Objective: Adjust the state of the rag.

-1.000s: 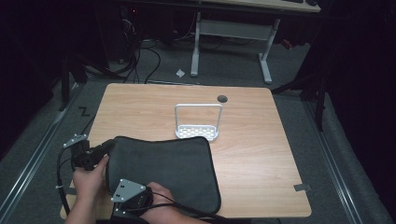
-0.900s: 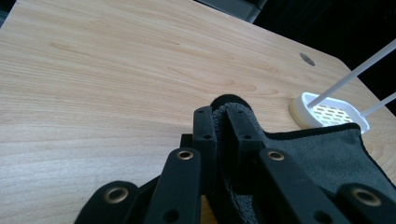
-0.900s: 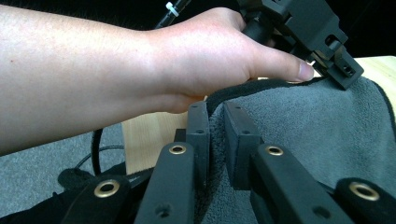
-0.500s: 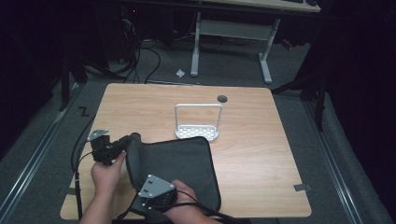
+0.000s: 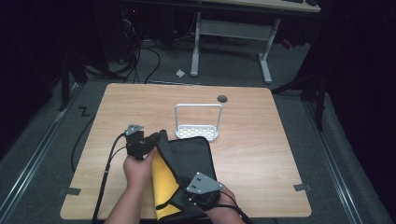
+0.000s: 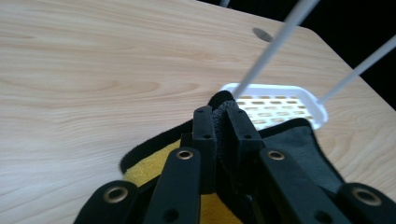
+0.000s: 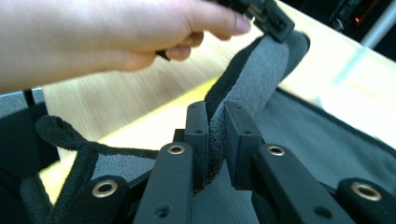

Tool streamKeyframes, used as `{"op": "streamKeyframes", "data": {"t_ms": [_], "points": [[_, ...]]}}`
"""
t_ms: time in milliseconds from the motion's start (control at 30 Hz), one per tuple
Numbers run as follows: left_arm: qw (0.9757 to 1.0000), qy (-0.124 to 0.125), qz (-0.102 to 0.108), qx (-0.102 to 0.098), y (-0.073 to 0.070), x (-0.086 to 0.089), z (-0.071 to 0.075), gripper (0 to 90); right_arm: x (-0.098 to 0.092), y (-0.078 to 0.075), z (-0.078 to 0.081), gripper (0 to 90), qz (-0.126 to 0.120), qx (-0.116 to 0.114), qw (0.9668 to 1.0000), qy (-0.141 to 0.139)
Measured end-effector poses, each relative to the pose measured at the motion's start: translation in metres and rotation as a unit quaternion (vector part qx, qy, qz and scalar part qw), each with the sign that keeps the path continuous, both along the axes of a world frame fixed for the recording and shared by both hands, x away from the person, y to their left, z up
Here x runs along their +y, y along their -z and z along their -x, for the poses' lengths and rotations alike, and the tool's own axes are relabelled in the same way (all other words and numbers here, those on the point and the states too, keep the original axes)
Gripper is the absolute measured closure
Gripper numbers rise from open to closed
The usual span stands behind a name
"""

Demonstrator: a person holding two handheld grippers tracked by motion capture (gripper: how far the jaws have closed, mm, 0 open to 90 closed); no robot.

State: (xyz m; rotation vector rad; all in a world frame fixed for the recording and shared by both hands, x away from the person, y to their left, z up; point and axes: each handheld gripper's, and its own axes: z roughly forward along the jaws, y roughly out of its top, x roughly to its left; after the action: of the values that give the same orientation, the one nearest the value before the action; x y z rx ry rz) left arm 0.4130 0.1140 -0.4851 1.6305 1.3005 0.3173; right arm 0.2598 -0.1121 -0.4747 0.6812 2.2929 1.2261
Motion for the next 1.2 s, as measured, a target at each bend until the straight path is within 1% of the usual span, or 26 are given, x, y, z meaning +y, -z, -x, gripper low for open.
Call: {"op": "streamKeyframes", "data": {"t_ms": [67, 133, 233, 300, 400, 467, 567, 633, 700, 733, 767, 833, 867, 900, 967, 1000, 1033, 1100, 1200], "points": [[1.0000, 0.008, -0.003, -0.003, -0.001, -0.012, 0.000, 82.9, -0.012, 0.004, 0.002, 80.8, 0.002, 0.002, 0.9999, 0.010], [0.9999, 0.014, -0.002, -0.004, -0.002, -0.024, -0.001, 82.8, -0.024, 0.007, 0.003, 80.7, 0.001, 0.011, 0.9997, 0.021], [0.9996, 0.026, -0.010, -0.005, -0.004, -0.041, -0.001, 82.8, -0.040, 0.012, 0.006, 80.5, 0.002, 0.018, 0.9993, 0.034], [0.9993, 0.032, -0.019, -0.006, -0.005, -0.052, -0.001, 82.6, -0.048, 0.013, 0.008, 80.2, 0.005, 0.021, 0.9989, 0.042], [0.9989, 0.036, -0.030, 0.003, -0.002, -0.065, -0.005, 82.2, -0.058, 0.018, 0.008, 79.5, 0.009, 0.025, 0.9983, 0.051], [0.9989, 0.036, -0.029, 0.009, 0.002, -0.071, -0.008, 81.7, -0.063, 0.022, 0.007, 78.5, 0.014, 0.034, 0.9977, 0.058], [0.9985, 0.037, -0.037, 0.016, 0.006, -0.079, -0.012, 80.0, -0.070, 0.027, 0.005, 74.2, 0.017, 0.042, 0.9969, 0.064], [0.9985, 0.040, -0.035, 0.016, 0.008, -0.086, -0.014, 74.7, -0.073, 0.029, 0.004, 68.9, 0.016, 0.054, 0.9961, 0.067], [0.9983, 0.052, -0.020, 0.017, 0.009, -0.091, -0.016, 68.9, -0.078, 0.029, 0.004, 62.7, 0.019, 0.044, 0.9957, 0.079], [0.9982, 0.056, -0.015, 0.013, 0.009, -0.095, -0.016, 65.4, -0.082, 0.028, 0.004, 62.3, 0.014, 0.040, 0.9956, 0.084], [0.9980, 0.060, -0.016, 0.009, 0.008, -0.099, -0.016, 62.7, -0.085, 0.025, 0.003, 62.4, 0.003, 0.041, 0.9951, 0.090], [0.9978, 0.066, -0.012, 0.002, 0.006, -0.106, -0.016, 57.7, -0.091, 0.020, 0.002, 62.4, -0.012, 0.035, 0.9942, 0.101], [0.9975, 0.070, -0.009, 0.000, 0.004, -0.109, -0.016, 55.9, -0.094, 0.018, 0.001, 62.6, -0.013, 0.029, 0.9939, 0.106], [0.9973, 0.073, -0.005, -0.003, 0.003, -0.111, -0.015, 54.7, -0.096, 0.017, 0.001, 63.0, -0.015, 0.028, 0.9936, 0.108], [0.9967, 0.080, -0.004, -0.007, 0.001, -0.112, -0.013, 53.7, -0.098, 0.018, 0.000, 63.4, -0.014, 0.028, 0.9934, 0.110], [0.9965, 0.084, -0.006, -0.007, 0.001, -0.112, -0.012, 53.4, -0.098, 0.018, -0.001, 64.0, -0.014, 0.029, 0.9932, 0.112], [0.9961, 0.087, -0.013, -0.008, 0.001, -0.110, -0.010, 53.3, -0.098, 0.020, -0.001, 64.7, -0.012, 0.031, 0.9933, 0.110], [0.9958, 0.089, -0.018, -0.012, 0.001, -0.105, -0.006, 53.6, -0.097, 0.022, -0.003, 65.9, -0.006, 0.034, 0.9935, 0.108], [0.9955, 0.090, -0.026, -0.014, 0.003, -0.091, 0.002, 55.0, -0.094, 0.026, -0.005, 67.4, 0.000, 0.041, 0.9939, 0.102]]}}
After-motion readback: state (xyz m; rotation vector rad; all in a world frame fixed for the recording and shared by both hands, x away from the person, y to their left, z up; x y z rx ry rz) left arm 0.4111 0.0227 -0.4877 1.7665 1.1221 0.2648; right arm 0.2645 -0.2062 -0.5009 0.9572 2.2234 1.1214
